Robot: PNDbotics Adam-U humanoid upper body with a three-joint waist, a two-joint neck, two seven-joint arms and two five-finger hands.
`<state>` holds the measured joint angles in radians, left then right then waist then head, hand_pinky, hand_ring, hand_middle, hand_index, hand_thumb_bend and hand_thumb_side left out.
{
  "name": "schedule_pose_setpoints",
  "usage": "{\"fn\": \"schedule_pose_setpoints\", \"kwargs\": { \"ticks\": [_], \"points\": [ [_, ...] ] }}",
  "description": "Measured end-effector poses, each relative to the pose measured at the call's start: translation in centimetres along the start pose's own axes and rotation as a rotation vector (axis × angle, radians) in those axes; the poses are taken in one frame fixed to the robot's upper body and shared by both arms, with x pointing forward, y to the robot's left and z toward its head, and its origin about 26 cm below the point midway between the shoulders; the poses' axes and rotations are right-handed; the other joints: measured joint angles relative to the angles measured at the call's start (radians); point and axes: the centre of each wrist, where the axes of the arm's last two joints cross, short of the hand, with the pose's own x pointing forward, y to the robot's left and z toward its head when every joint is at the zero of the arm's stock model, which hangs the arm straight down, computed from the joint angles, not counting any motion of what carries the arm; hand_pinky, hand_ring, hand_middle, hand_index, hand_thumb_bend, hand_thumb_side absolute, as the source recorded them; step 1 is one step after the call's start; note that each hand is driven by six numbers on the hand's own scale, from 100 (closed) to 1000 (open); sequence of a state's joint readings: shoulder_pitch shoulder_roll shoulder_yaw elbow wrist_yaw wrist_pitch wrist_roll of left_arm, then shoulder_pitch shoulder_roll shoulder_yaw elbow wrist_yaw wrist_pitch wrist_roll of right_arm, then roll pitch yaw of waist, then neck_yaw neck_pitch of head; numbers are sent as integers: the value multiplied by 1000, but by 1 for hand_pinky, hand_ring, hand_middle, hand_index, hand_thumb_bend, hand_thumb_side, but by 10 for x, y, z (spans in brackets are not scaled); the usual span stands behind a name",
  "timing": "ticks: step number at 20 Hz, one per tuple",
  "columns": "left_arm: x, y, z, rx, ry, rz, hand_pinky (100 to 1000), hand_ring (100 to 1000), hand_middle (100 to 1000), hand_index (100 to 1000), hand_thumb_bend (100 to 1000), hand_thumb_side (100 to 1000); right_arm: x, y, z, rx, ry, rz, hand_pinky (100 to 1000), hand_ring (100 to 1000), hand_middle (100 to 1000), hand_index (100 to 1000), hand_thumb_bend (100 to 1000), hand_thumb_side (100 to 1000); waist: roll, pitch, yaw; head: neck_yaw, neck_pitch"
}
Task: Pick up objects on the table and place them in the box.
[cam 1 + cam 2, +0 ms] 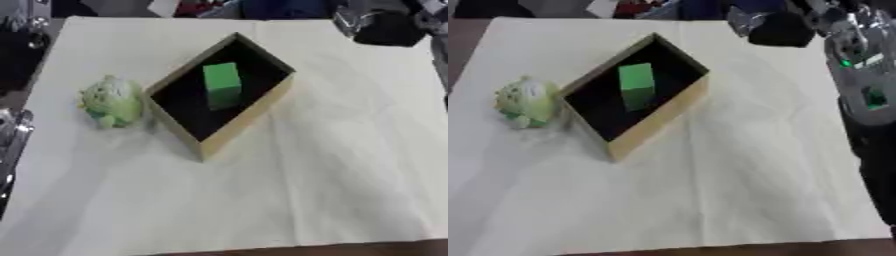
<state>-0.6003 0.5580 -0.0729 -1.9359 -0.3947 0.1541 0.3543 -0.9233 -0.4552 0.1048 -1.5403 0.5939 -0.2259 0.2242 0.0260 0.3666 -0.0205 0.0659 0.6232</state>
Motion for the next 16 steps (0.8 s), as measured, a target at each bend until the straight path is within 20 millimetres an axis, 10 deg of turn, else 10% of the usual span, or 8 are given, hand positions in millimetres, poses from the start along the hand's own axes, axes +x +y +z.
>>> {"fn": "schedule_pose_setpoints", "kwargs": {
  "ticks": [16],
  "points": [
    [-73, -22, 4, -548, 42, -561, 888, 875, 823, 979, 901, 893, 52, -50, 52, -122, 11, -156, 947, 963, 696, 933, 195, 682, -3, -9, -39, 38, 1]
  ]
}}
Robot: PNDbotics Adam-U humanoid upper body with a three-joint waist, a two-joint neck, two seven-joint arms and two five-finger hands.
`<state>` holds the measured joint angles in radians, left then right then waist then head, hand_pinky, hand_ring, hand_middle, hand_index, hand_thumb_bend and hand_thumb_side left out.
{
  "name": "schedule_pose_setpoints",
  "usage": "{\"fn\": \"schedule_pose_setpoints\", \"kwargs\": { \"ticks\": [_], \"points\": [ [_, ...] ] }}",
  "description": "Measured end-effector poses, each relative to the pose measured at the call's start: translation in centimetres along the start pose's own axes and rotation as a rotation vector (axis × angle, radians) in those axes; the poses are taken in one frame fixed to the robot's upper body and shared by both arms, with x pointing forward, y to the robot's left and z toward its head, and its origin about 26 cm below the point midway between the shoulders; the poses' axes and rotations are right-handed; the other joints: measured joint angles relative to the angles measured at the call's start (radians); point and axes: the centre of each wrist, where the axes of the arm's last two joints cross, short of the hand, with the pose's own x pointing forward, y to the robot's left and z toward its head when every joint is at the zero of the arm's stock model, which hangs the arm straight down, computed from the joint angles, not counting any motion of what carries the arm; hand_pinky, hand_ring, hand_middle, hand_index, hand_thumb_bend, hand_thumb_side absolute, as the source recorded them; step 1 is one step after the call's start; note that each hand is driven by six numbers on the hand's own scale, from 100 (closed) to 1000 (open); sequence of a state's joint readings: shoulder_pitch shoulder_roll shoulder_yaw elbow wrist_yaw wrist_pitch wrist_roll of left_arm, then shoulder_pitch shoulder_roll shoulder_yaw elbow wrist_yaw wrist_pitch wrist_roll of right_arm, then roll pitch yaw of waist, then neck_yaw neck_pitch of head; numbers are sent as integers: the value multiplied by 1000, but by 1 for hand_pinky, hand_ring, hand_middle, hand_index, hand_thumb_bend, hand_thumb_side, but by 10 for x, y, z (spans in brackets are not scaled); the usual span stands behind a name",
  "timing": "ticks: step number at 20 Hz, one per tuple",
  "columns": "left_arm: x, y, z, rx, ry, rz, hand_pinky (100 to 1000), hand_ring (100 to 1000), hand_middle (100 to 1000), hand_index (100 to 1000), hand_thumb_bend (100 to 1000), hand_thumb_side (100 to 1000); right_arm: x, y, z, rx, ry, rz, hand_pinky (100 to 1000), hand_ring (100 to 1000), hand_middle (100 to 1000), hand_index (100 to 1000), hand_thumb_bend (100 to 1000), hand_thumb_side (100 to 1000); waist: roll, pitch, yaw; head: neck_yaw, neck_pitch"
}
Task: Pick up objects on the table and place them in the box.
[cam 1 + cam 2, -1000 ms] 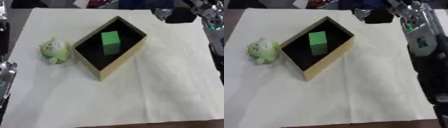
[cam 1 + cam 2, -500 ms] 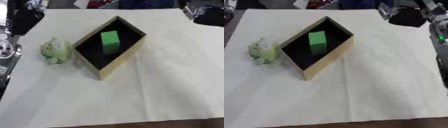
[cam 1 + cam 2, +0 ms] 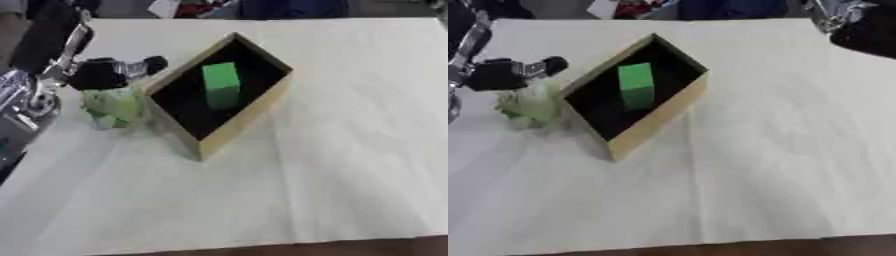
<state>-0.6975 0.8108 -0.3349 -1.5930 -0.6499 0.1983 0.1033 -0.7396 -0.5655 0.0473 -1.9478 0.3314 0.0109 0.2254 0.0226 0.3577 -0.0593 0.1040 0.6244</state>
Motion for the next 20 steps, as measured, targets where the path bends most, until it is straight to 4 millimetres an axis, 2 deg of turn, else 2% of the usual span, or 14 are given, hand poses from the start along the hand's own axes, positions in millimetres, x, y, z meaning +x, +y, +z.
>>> {"fn": "schedule_pose_setpoints", "kwargs": {
  "ticks": [4, 10, 14, 17, 18, 19, 20],
  "points": [
    [-9, -4, -2, -68, 20, -71, 913, 895, 840, 996, 1000, 925, 6, -8, 2, 5, 25, -57, 948, 962, 695, 932, 194, 685, 0, -1, 5, -1, 0],
    [-26, -4, 0, -177, 5, -170, 942, 911, 849, 1000, 1000, 872, 4, -14, 5, 21, 43, -131, 948, 961, 692, 930, 193, 695, 3, -2, 7, -1, 0],
    [-39, -6, 2, -265, -15, -239, 966, 924, 870, 1000, 988, 758, 3, -18, 6, 26, 41, -179, 948, 960, 690, 929, 197, 701, 5, -3, 9, -1, 0],
    [-46, -10, 3, -328, -27, -282, 966, 924, 870, 1000, 988, 758, 3, -20, 7, 28, 38, -212, 948, 960, 690, 929, 197, 701, 5, -4, 9, -1, 0],
    [-48, -11, 3, -346, -31, -297, 969, 924, 884, 1000, 735, 602, 2, -21, 7, 29, 38, -220, 948, 960, 684, 929, 217, 715, 5, -4, 9, -1, 0],
    [-49, -10, 3, -362, -33, -310, 967, 921, 883, 1000, 671, 581, 2, -21, 8, 30, 40, -227, 948, 960, 684, 929, 230, 719, 4, -4, 9, -1, 0],
    [-52, -11, 3, -380, -31, -324, 965, 920, 883, 1000, 656, 578, 1, -21, 8, 31, 44, -232, 948, 960, 683, 929, 232, 722, 3, -4, 8, -1, 0]
  ]
}}
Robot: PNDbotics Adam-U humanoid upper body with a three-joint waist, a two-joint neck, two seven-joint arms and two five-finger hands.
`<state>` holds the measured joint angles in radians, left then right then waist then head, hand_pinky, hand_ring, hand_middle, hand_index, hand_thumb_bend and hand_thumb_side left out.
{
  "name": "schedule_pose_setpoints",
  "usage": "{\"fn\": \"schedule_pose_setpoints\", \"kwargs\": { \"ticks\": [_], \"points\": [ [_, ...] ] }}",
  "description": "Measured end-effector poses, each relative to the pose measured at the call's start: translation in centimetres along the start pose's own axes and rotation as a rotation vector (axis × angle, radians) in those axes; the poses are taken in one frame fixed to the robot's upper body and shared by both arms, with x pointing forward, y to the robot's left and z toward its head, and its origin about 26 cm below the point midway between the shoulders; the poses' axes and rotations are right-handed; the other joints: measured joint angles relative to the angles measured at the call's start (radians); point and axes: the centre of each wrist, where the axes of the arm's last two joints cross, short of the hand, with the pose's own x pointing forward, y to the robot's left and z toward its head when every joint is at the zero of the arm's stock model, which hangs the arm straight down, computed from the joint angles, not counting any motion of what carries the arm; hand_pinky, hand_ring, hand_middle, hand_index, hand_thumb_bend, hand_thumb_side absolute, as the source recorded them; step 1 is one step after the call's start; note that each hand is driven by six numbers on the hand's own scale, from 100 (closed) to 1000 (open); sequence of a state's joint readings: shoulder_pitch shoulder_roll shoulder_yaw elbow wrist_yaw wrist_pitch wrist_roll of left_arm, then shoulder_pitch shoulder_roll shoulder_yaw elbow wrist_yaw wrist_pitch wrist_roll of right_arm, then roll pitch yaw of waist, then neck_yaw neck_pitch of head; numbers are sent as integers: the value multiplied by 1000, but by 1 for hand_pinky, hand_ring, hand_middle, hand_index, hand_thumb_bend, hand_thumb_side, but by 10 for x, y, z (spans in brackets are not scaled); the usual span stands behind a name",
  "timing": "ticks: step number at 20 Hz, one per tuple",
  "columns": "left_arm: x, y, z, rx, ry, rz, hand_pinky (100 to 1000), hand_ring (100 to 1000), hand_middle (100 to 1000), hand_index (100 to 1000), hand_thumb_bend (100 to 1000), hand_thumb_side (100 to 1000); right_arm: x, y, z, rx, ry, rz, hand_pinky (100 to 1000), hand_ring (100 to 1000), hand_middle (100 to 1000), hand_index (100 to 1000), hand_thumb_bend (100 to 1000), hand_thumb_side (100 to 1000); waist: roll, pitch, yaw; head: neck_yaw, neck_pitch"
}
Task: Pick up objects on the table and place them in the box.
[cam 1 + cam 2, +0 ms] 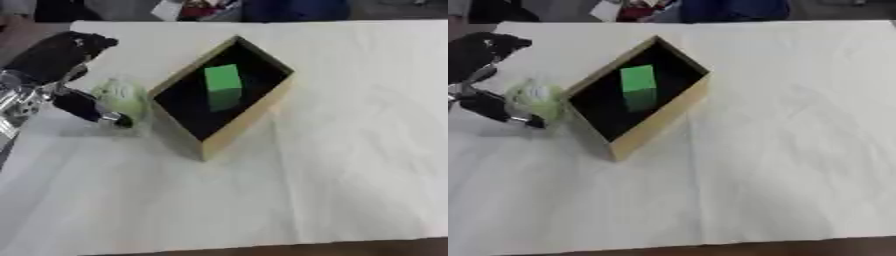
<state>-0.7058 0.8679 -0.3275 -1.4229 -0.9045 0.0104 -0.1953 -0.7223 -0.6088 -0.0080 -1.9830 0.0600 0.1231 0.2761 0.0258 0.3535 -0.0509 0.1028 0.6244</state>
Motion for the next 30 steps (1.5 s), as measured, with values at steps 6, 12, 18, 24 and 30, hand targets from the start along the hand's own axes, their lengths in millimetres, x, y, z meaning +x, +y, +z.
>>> {"fn": "schedule_pose_setpoints", "kwargs": {
  "ticks": [6, 12, 18, 24, 30],
  "points": [
    [-3, 1, -2, -94, -9, -30, 959, 912, 881, 1000, 538, 546, -1, -1, 1, -1, 10, -6, 948, 959, 680, 927, 252, 736, 0, 0, -1, 0, 0],
    [4, 15, -4, -142, -16, -2, 921, 898, 850, 1000, 511, 533, -2, -1, 3, -3, 23, -9, 948, 959, 677, 926, 258, 757, 0, 0, -1, 0, -1],
    [12, 25, -5, -201, -29, 34, 899, 884, 866, 1000, 428, 535, -4, -1, 5, -9, 39, -13, 948, 959, 672, 927, 252, 768, 1, 0, -3, 0, -1],
    [14, 25, -8, -302, -47, 68, 899, 871, 868, 1000, 349, 506, -4, -1, 5, -15, 46, -17, 948, 959, 668, 926, 261, 775, 0, 0, -4, 2, -2],
    [11, 25, -11, -401, -22, 48, 895, 868, 845, 1000, 346, 508, -6, 0, 6, -15, 53, -21, 949, 958, 662, 923, 267, 795, 0, 0, -5, 2, -2]
  ]
}}
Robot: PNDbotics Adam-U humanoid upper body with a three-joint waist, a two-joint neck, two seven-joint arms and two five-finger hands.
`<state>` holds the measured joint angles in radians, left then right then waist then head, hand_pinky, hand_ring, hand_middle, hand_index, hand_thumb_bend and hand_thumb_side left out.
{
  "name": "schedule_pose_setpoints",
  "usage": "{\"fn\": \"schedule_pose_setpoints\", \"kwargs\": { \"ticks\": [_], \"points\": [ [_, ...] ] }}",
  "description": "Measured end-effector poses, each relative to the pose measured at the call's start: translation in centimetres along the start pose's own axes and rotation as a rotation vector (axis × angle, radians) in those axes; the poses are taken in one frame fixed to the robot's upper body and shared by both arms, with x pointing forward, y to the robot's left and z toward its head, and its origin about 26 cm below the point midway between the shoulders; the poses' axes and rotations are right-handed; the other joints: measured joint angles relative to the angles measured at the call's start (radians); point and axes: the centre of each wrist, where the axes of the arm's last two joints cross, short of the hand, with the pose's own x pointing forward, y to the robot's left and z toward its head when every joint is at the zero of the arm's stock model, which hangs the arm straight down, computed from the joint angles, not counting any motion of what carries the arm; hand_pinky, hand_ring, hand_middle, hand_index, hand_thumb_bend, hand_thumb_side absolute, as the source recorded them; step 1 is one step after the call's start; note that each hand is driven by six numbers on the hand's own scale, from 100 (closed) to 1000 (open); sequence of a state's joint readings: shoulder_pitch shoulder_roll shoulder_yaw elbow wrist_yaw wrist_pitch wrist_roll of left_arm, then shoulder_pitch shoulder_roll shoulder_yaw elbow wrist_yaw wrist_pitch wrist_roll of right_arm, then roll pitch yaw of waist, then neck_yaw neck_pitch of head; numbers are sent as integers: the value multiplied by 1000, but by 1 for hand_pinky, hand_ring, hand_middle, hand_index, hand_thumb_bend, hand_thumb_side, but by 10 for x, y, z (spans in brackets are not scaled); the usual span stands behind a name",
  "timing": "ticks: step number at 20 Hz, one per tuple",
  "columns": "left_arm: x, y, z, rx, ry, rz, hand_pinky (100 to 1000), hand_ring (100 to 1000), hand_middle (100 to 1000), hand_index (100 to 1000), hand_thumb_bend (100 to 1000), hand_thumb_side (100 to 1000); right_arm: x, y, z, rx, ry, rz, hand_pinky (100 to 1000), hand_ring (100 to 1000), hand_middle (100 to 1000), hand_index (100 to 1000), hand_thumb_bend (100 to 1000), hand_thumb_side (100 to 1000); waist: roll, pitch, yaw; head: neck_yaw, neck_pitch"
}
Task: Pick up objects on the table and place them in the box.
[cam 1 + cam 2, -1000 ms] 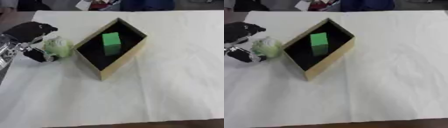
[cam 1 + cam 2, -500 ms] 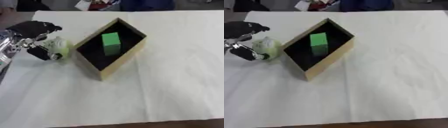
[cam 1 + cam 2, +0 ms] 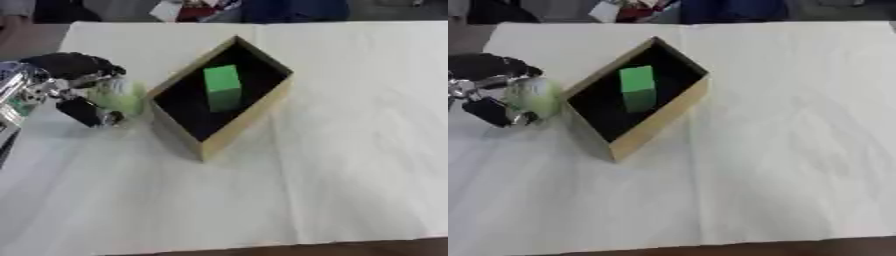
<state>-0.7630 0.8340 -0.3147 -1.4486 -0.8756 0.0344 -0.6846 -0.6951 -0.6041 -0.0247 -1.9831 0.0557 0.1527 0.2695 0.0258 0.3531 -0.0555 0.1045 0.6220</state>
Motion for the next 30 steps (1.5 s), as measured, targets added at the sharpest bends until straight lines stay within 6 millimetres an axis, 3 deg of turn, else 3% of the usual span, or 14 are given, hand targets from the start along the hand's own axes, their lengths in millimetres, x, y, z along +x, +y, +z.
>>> {"fn": "schedule_pose_setpoints", "kwargs": {
  "ticks": [9, 10, 13, 19, 22, 30],
  "points": [
    [3, 14, 2, -92, 44, -25, 892, 869, 821, 1000, 365, 530, -2, 2, 2, 5, 11, -10, 949, 957, 657, 919, 262, 832, 0, 2, -5, 4, -8],
    [5, 16, 2, -98, 43, -24, 880, 851, 791, 996, 318, 546, -2, 3, 2, 5, 11, -12, 949, 957, 657, 919, 260, 839, 0, 2, -5, 4, -8],
    [7, 23, 7, -108, 45, -18, 870, 831, 762, 955, 309, 545, -3, 3, 2, 6, 18, -14, 949, 957, 655, 919, 263, 844, -1, 5, -5, 4, -8],
    [13, 28, 11, -96, 50, -22, 837, 781, 715, 897, 212, 461, -4, 2, 4, 0, 25, -16, 949, 957, 649, 918, 289, 858, -1, 5, -6, 6, -9],
    [13, 28, 11, -96, 61, -30, 805, 724, 646, 797, 219, 435, -5, 2, 5, -7, 30, -19, 950, 958, 648, 918, 308, 871, -1, 5, -7, 7, -9],
    [14, 28, 11, -97, 78, -59, 712, 560, 471, 666, 262, 402, -6, 2, 6, -18, 32, -26, 949, 958, 643, 917, 332, 880, -1, 5, -9, 7, -12]
  ]
}}
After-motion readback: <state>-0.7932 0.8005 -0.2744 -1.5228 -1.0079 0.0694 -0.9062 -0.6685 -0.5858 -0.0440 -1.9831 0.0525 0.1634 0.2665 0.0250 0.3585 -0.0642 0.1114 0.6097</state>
